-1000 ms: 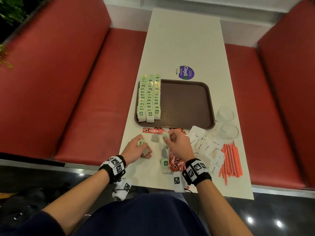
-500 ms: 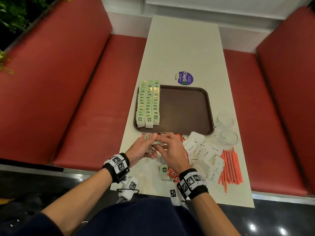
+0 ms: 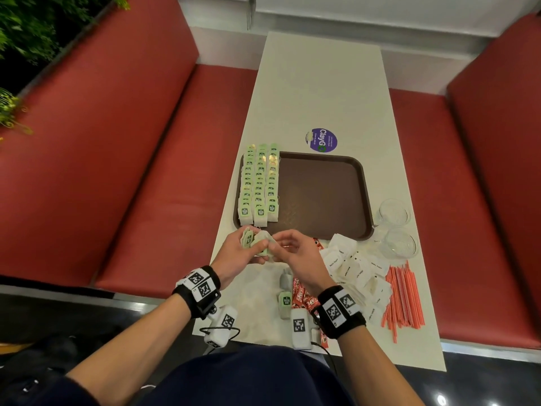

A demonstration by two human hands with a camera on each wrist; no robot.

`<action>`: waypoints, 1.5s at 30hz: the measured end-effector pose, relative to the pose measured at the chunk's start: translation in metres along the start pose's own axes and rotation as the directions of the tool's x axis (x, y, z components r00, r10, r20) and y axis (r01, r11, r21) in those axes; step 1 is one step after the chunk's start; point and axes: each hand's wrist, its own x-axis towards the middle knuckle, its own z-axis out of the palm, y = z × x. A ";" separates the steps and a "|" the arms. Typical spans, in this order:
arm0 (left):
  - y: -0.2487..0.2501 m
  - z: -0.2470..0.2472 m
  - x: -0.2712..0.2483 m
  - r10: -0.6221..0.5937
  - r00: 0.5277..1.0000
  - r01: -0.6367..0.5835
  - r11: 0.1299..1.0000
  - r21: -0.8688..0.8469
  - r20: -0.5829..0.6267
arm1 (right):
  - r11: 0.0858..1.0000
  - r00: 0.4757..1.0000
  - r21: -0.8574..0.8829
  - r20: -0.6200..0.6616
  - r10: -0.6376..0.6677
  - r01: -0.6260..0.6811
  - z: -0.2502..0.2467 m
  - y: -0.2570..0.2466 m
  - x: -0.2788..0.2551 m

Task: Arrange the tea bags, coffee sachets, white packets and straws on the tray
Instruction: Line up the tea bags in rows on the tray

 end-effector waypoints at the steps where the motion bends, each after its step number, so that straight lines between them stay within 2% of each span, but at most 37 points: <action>1: 0.000 -0.002 0.002 0.001 1.000 -0.001 1.000 -0.004 -0.010 | 0.999 1.000 0.035 0.000 0.006 -0.006 -0.001 0.001 0.002; 4: 0.000 -0.010 0.006 0.001 0.998 -0.001 1.000 -0.002 -0.058 | 0.997 0.997 0.081 -0.071 -0.009 0.015 -0.006 -0.003 0.003; 6: 0.001 -0.014 0.007 0.002 0.998 -0.002 1.000 0.009 -0.064 | 0.994 0.975 -0.074 -0.202 -0.089 0.075 -0.006 -0.008 0.005; 8: 0.005 -0.013 0.007 0.010 1.000 -0.009 1.000 0.018 -0.022 | 0.927 0.925 -0.339 -0.276 -0.262 0.162 -0.002 -0.011 0.008; 10: 0.011 -0.008 0.008 0.017 1.000 -0.017 1.000 -0.003 0.021 | 0.784 0.885 -0.552 -0.162 -0.436 0.285 0.008 -0.011 0.012; 12: 0.020 -0.003 0.011 0.019 1.000 -0.019 0.999 -0.032 0.023 | 0.654 0.851 -0.649 -0.018 -0.525 0.390 0.018 -0.008 0.012; 14: 0.027 -0.003 0.015 0.020 1.000 -0.020 1.000 -0.005 -0.007 | 0.614 0.834 -0.664 0.028 -0.550 0.427 0.024 -0.006 0.014; 16: 0.030 -0.010 0.020 0.036 0.999 -0.033 0.997 0.066 -0.040 | 0.616 0.828 -0.640 0.057 -0.559 0.460 0.025 -0.007 0.017; 18: 0.033 -0.019 0.024 0.080 0.996 -0.071 0.983 0.167 -0.050 | 0.681 0.845 -0.572 0.041 -0.533 0.458 0.027 -0.010 0.021; 20: 0.036 -0.026 0.027 0.122 0.992 -0.107 0.957 0.269 -0.039 | 0.811 0.898 -0.461 -0.065 -0.435 0.359 0.025 -0.015 0.026; 22: 0.038 -0.028 0.030 0.147 0.989 -0.131 0.934 0.332 -0.022 | 0.898 0.942 -0.350 -0.102 -0.320 0.267 0.021 -0.019 0.030; 26: 0.040 -0.025 0.037 0.174 0.984 -0.147 0.904 0.401 -0.032 | 0.948 0.975 -0.263 -0.073 -0.208 0.182 0.012 -0.022 0.048; 30: 0.045 -0.026 0.048 0.190 0.982 -0.157 0.872 0.464 -0.024 | 0.929 0.991 -0.343 0.048 -0.128 0.137 0.004 -0.020 0.069; 34: 0.046 -0.026 0.055 0.180 0.982 -0.131 0.876 0.463 -0.064 | 0.906 0.989 -0.397 0.081 -0.124 0.146 -0.005 -0.023 0.084; 36: 0.044 -0.028 0.058 0.156 0.982 -0.096 0.898 0.429 -0.109 | 0.889 0.989 -0.435 0.041 -0.140 0.143 -0.012 -0.021 0.094; 40: 0.041 -0.032 0.061 0.070 0.983 -0.020 0.959 0.283 -0.168 | 0.870 0.985 -0.492 -0.135 -0.106 0.026 -0.026 0.001 0.114; 45: 0.036 -0.037 0.061 -0.014 0.977 0.053 0.983 0.175 -0.215 | 0.823 0.992 -0.564 -0.127 -0.013 -0.061 -0.021 0.016 0.124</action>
